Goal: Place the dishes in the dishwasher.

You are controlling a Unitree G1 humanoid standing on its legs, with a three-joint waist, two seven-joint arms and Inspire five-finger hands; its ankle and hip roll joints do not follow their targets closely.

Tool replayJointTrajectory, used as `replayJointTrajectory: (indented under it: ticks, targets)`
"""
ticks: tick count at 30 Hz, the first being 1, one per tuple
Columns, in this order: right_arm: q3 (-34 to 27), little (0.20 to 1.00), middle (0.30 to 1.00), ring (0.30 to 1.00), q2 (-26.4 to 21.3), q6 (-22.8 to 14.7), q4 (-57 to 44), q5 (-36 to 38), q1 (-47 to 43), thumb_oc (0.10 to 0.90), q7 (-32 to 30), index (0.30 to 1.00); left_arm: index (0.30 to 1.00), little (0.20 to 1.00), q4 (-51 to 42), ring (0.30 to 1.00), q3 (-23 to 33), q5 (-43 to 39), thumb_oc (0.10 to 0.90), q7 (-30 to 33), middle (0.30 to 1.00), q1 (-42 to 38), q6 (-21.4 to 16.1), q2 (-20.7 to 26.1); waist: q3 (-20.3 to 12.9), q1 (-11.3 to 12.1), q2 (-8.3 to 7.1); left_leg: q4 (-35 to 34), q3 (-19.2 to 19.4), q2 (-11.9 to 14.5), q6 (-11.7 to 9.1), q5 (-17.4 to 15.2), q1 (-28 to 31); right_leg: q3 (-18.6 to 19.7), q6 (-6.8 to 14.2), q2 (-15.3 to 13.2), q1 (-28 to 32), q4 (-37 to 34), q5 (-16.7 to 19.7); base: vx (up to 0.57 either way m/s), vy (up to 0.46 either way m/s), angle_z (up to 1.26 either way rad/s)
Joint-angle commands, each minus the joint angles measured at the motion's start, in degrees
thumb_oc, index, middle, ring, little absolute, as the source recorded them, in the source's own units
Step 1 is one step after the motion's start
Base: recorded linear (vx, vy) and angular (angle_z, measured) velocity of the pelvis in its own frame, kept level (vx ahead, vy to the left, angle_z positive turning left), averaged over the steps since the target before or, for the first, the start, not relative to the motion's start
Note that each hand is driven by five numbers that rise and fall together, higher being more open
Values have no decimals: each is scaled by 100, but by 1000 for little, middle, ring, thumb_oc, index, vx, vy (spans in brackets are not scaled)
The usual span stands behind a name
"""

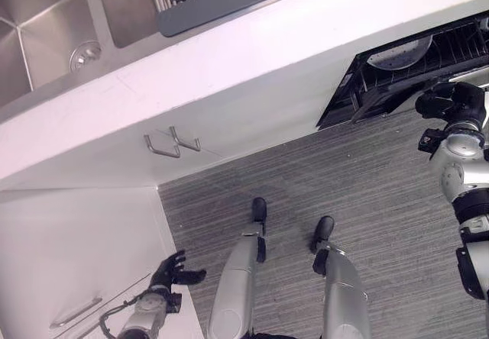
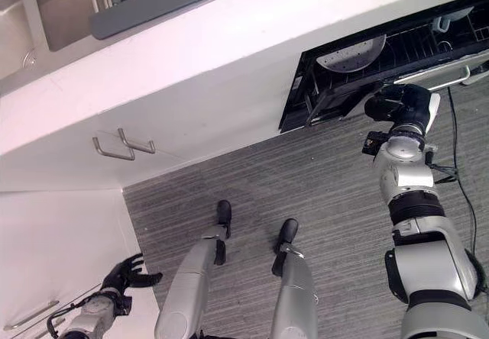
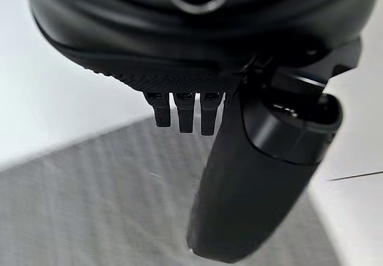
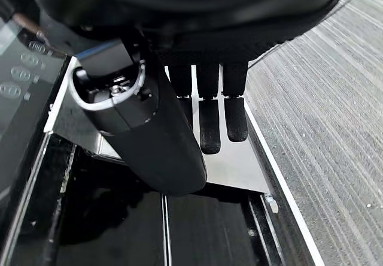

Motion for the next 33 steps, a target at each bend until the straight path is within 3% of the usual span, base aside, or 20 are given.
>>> replayJointTrajectory:
  ticks: [1, 4, 9, 11, 14, 25, 31, 32, 33]
  targets:
    - [438, 300, 300, 300, -506, -904, -976, -407, -1981, 400, 306, 300, 900, 900, -104, 900, 29, -606, 800, -455, 900, 388, 85, 486, -125, 281, -288, 158, -108, -182, -55, -658, 414, 550, 395, 52, 249, -335, 103, 79, -70, 26]
    - [717, 300, 300, 300, -577, -741, -1025, -349, -2256, 400, 286, 300, 900, 900, -342, 900, 89, -931, 800, -1078, 900, 569, 341, 536, -125, 398, -455, 158, -200, -164, -67, -646, 422, 483, 403, 81, 355, -335, 97, 71, -69, 19]
    - [923, 300, 300, 300, -582, -614, -1006, -248, -2463, 400, 353, 300, 900, 900, -352, 900, 91, -1013, 800, -1239, 900, 651, 515, 559, -125, 477, -579, 158, -220, -137, -80, -675, 500, 395, 437, 57, 497, -335, 82, 30, -13, 6]
    - [967, 300, 300, 300, -554, -705, -866, -167, -2518, 400, 419, 300, 900, 900, -342, 900, 135, -944, 800, -1211, 900, 621, 543, 643, -125, 527, -699, 158, -207, -107, -75, -692, 521, 348, 465, 55, 568, -335, 79, 36, -78, 2]
    - [1045, 300, 300, 300, -592, -805, -685, -91, -2636, 400, 514, 300, 900, 900, -293, 900, 113, -843, 800, -1136, 900, 617, 473, 706, -125, 566, -758, 158, -222, -94, -71, -699, 553, 325, 480, 52, 626, -335, 85, 41, -28, 2]
    - [1154, 300, 300, 300, -601, -1114, -633, -80, -2845, 400, 544, 300, 900, 900, -239, 900, 132, -738, 800, -1150, 900, 687, 385, 857, -125, 652, -846, 158, -262, -138, -44, -729, 530, 313, 536, 32, 671, -335, 80, 3, -10, 7]
    - [1026, 300, 300, 300, -568, -795, -425, -163, -2584, 400, 710, 300, 900, 900, -237, 900, 118, -634, 800, -1123, 900, 644, 400, 878, -125, 636, -850, 158, -204, -127, -39, -750, 540, 294, 564, 4, 695, -335, 66, -24, 5, 0]
    - [976, 389, 389, 389, -538, -765, -364, -124, -2493, 460, 753, 389, 900, 900, -220, 900, 117, -616, 800, -1116, 900, 632, 397, 864, -125, 630, -839, 158, -194, -118, -41, -752, 550, 291, 565, -2, 703, -335, 62, -35, 22, 1]
    - [931, 559, 559, 559, -509, -740, -314, -93, -2412, 573, 783, 559, 900, 900, -210, 900, 111, -621, 800, -1111, 900, 626, 389, 848, -125, 627, -828, 158, -184, -113, -41, -757, 561, 285, 565, -8, 712, -335, 57, -48, 37, 0]
